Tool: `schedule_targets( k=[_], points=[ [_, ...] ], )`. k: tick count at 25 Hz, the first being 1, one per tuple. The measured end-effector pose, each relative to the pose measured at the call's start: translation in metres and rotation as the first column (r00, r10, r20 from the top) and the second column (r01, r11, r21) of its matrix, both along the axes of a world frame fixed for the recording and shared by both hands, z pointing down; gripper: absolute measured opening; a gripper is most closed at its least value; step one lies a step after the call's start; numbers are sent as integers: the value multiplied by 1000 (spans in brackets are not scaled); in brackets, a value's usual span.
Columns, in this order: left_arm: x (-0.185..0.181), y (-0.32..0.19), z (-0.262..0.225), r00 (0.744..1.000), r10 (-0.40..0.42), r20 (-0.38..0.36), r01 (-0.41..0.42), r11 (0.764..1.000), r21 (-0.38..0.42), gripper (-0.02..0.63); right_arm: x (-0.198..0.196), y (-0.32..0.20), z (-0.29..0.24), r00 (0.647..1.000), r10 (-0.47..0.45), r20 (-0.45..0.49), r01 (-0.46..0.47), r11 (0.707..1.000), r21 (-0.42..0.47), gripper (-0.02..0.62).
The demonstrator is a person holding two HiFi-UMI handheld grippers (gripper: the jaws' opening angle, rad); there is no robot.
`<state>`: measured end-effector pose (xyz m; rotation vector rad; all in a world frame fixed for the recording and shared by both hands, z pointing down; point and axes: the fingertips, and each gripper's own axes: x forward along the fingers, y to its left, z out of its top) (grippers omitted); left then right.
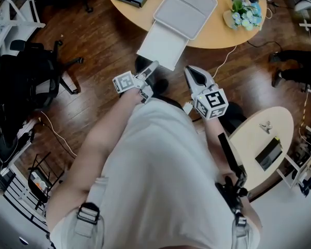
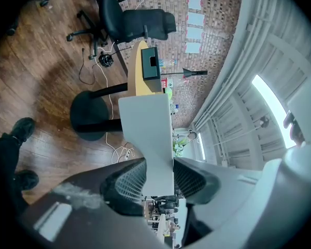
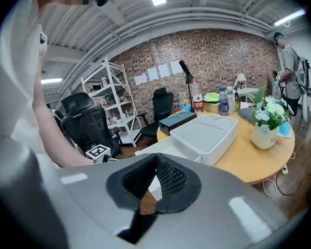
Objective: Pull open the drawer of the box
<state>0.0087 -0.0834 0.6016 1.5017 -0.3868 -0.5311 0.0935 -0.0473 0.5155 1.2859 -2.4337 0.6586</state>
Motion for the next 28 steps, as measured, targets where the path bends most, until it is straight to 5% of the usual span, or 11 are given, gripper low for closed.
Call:
schedule_targets(
  k=[12,15,18,21,25,28],
  points=[
    [-4,13,10,995,19,100,-20,1000,2,181,9,24,5,999,26,30,-27,1000,13,6],
    [-26,22,37,942,46,332,-54,998,15,176,10,28,8,999,25,42,-26,1000,11,6],
    [-45,30,38,914,42,404,-54,998,19,172,6,28,13,999,16,51,-16,1000,5,6],
    [-78,37,38,831,21,555,-56,997,46,111,-1,28,15,998,5,58,-6,1000,12,6],
    [-92,39,15,845,-47,532,-51,984,168,3,-8,31,15,998,8,60,-9,1000,20,6],
    [-97,42,-6,800,-64,596,-136,949,284,2,-13,37,14,999,12,52,-14,999,37,6]
  ],
)
